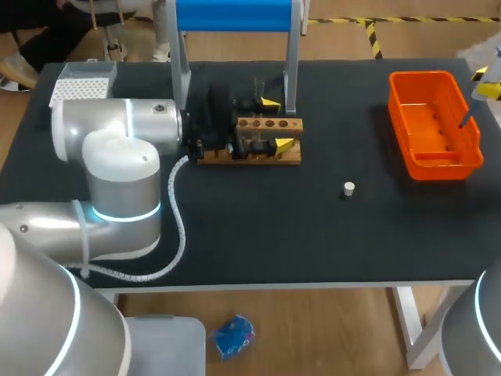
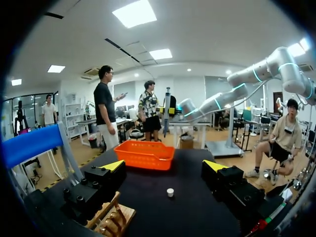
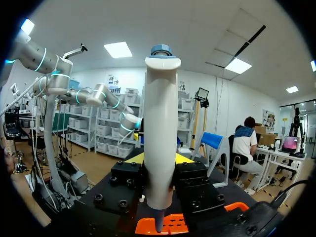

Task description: Invert the test tube, pick up the pipette, mount the tip to pipette, aspirate from beaker and dispense into the tube, eject the tip, return the pipette, and cap with the stopper.

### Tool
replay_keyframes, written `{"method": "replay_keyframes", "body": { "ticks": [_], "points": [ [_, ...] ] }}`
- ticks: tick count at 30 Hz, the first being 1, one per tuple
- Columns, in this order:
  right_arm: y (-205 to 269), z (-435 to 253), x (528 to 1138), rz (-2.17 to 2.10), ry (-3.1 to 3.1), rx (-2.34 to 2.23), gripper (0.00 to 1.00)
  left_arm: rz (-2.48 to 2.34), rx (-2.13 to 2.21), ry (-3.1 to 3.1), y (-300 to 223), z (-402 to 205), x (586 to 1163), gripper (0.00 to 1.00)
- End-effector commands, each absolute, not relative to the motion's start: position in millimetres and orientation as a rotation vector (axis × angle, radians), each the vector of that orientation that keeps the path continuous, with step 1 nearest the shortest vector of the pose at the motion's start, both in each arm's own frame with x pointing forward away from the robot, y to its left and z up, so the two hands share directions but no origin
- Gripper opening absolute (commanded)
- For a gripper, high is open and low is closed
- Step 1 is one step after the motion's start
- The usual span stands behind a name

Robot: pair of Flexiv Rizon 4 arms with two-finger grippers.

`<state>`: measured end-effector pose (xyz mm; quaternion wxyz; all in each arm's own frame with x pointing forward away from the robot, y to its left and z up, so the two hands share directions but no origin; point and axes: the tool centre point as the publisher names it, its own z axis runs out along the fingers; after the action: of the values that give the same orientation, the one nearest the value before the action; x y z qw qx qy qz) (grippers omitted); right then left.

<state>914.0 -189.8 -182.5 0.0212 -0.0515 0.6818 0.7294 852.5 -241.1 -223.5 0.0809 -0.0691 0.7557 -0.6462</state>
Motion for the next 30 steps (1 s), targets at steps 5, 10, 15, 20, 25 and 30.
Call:
{"method": "replay_keyframes", "body": {
  "ticks": [5,10,15,20,25,30],
  "points": [
    [-190,-182,914,2.259,2.118,-0.162,0.0,-1.993,-0.209,2.147,-237,-215,850,1.0],
    [-190,-182,914,2.259,2.118,-0.162,0.0,-1.974,-0.199,2.141,-233,-205,850,1.0],
    [-190,-182,914,2.259,2.118,-0.162,0.0,-1.963,-0.194,2.149,-232,-199,850,1.0],
    [-190,-182,914,2.259,2.118,-0.162,0.0,-1.949,-0.182,2.175,-232,-186,852,1.0],
    [-190,-182,914,2.259,2.118,-0.162,0.0,-1.932,-0.176,2.17,-230,-177,854,1.0],
    [-190,-182,914,2.259,2.118,-0.162,0.0,-1.934,-0.179,2.165,-231,-176,854,1.0]
  ]
}}
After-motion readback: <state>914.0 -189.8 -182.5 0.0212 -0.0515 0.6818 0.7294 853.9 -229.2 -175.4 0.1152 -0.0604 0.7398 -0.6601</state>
